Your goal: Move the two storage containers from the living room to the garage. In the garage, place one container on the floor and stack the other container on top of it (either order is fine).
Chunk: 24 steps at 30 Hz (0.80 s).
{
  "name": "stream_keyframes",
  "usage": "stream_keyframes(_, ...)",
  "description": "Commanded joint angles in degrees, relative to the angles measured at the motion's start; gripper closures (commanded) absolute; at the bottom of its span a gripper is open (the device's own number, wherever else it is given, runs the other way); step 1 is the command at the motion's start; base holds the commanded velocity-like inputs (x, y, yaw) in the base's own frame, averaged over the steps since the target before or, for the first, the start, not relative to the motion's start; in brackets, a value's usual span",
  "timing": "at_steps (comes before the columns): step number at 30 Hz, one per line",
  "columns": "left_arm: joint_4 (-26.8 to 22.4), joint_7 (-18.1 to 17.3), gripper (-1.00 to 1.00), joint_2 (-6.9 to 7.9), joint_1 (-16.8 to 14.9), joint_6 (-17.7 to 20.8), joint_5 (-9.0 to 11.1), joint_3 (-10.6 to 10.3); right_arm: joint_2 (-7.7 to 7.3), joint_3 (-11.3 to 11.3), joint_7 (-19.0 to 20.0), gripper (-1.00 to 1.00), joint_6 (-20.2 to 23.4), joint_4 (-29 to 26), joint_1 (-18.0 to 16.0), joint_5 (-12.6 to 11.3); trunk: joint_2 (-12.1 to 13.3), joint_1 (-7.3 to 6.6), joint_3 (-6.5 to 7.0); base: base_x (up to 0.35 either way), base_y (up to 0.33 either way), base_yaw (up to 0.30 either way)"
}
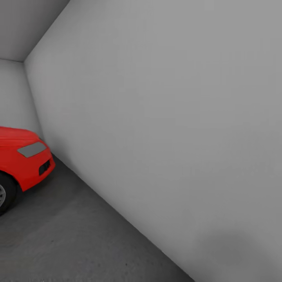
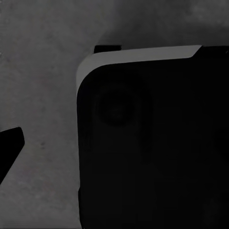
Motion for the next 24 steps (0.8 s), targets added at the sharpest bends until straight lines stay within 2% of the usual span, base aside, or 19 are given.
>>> stream_keyframes(1, -0.04, 0.01, -1.00, 0.00, 0.00, -0.11, 0.00, -0.05, 0.00, 0.01, -0.02, -1.00, -0.17, 0.02, -0.02, 0.13, -0.03, 0.00, -0.03, 0.000, 0.000, 0.272)
stream_keyframes(8, -0.04, 0.01, -1.00, 0.00, 0.00, -0.13, 0.00, -0.07, -0.79, 0.10, -0.02, -1.00, -0.18, 0.26, -0.02, 0.06, -0.03, 0.00, 0.13, 0.000, 0.000, 0.273)
stream_keyframes(24, -0.04, 0.01, -1.00, 0.00, 0.00, -0.15, 0.00, -0.07, -0.70, 0.09, -0.02, -1.00, -1.71, 0.29, -0.02, -0.02, -0.03, 0.00, 0.49, 0.000, 0.000, 0.273)
